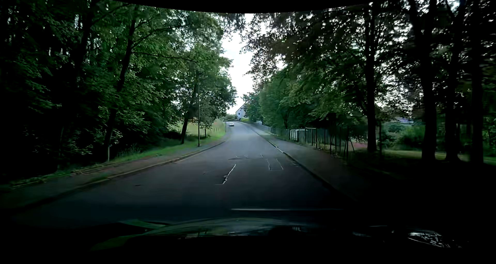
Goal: Follow the waypoints while adhering to traffic rules and regulations
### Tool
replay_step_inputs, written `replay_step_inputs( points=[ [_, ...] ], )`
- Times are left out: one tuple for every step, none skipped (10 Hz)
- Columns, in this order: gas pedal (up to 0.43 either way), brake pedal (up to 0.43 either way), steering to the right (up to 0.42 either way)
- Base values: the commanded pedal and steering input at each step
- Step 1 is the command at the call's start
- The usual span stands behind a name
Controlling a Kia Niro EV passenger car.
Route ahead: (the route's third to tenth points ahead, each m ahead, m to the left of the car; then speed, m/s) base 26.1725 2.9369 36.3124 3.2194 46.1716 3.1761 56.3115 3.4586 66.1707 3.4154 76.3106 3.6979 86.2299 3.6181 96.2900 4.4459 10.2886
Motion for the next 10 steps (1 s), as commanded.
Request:
replay_step_inputs(
  points=[
    [0.118, 0.0, -0.01],
    [0.118, 0.0, -0.011],
    [0.118, 0.0, -0.011],
    [0.118, 0.0, -0.011],
    [0.118, 0.0, -0.009],
    [0.118, 0.0, -0.009],
    [0.118, 0.0, -0.009],
    [0.118, 0.0, -0.008],
    [0.118, 0.0, -0.009],
    [0.118, 0.0, -0.007]
  ],
)
